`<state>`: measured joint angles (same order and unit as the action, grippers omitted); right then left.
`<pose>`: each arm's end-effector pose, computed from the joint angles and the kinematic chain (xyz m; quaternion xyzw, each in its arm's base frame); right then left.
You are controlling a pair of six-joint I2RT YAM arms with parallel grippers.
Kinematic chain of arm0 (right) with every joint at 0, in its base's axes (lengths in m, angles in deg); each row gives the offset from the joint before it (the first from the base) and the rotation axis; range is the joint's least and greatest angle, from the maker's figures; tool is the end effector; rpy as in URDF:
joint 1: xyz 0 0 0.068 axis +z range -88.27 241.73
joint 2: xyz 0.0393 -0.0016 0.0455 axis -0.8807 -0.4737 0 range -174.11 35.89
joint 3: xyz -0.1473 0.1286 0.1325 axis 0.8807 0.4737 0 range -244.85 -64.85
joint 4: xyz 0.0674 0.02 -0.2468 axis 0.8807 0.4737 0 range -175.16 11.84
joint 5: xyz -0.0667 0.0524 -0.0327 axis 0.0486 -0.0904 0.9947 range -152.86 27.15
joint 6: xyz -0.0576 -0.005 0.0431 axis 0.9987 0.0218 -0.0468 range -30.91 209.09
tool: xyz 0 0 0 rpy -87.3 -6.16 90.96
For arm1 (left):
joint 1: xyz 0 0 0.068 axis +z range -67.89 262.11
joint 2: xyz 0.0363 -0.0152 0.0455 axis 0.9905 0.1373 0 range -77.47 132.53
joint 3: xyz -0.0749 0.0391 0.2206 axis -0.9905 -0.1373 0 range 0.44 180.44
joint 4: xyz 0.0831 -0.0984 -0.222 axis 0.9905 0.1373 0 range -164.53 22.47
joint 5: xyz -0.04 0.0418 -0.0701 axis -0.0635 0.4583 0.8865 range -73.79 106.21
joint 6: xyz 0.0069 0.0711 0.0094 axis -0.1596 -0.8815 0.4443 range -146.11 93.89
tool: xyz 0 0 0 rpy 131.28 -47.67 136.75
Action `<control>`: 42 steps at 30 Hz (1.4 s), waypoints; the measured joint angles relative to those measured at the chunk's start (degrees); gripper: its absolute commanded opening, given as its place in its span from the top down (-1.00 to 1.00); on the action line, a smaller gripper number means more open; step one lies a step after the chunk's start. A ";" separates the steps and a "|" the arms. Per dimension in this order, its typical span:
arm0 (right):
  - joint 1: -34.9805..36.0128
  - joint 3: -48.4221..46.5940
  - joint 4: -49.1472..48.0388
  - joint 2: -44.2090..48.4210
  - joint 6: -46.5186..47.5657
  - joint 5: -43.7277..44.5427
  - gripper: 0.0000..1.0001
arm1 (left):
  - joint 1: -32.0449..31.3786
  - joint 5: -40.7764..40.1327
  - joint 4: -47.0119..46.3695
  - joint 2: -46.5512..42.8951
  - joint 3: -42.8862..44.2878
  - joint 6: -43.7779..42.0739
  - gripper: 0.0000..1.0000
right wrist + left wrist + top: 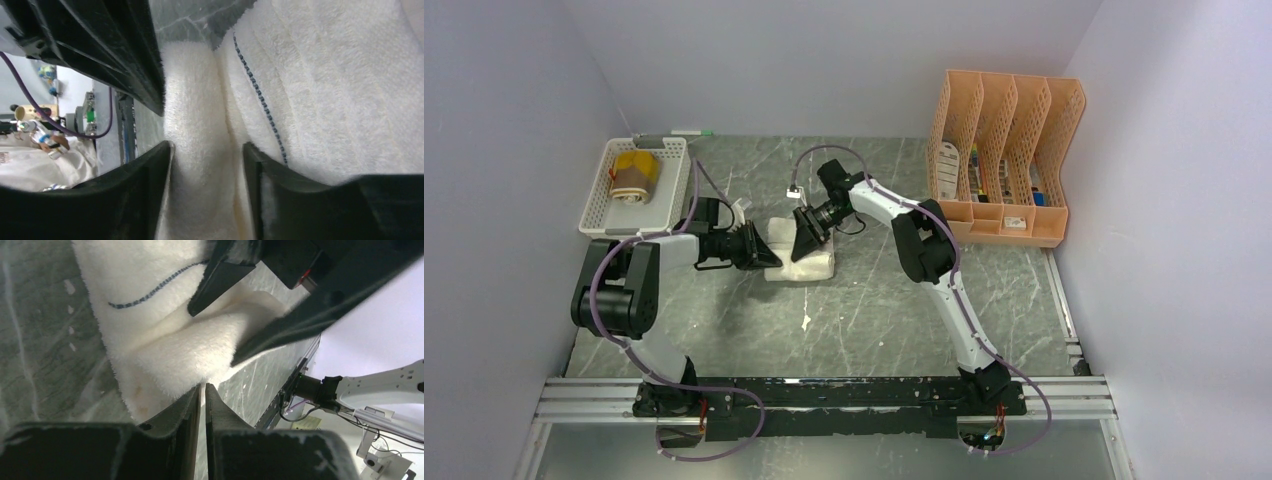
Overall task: Roll the towels
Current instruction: Roll the towel at the center of the board.
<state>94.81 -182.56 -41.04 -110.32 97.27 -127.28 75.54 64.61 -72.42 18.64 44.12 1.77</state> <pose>0.3704 0.3054 0.0823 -0.3702 0.7543 0.5421 0.0113 0.2966 -0.0791 0.0921 -0.0379 0.8769 -0.4552 0.1497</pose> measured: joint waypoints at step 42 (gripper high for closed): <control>-8.98 62.49 -68.72 40.09 -22.86 19.96 -1.00 | -0.76 -4.42 -0.11 4.39 0.55 1.66 0.66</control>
<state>85.82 -120.07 -109.76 -70.24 74.41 -107.32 74.78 60.19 -72.53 23.04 44.66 3.43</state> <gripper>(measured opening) 0.999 0.173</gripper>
